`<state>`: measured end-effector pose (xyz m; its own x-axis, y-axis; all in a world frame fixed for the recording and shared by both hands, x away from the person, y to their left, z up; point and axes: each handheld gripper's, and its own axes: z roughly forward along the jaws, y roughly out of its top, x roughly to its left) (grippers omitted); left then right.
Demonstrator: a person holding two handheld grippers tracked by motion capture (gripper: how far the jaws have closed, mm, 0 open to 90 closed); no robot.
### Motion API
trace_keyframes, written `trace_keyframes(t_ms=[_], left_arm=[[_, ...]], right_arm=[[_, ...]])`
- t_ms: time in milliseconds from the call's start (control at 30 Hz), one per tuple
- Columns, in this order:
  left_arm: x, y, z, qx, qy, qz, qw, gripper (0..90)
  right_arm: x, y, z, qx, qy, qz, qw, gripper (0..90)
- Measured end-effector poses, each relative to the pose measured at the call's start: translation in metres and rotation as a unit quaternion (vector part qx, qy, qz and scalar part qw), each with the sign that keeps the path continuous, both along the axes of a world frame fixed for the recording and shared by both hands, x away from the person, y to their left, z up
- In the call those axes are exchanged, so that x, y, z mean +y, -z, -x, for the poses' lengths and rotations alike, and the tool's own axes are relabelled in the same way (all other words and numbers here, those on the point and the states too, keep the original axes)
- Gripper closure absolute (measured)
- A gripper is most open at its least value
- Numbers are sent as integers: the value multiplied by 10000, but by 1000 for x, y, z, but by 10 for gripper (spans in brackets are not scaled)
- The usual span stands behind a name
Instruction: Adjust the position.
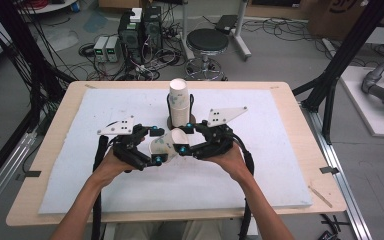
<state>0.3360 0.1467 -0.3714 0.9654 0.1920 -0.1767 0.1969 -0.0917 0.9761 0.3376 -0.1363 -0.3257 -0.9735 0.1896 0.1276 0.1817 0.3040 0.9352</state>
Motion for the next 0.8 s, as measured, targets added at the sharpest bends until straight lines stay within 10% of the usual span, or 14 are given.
trace_keyframes(t_ms=[800], left_arm=[[-8,5,-7,9,410,-141,9991,168]], right_arm=[[3,-2,2,8,-115,-32,9999,381]])
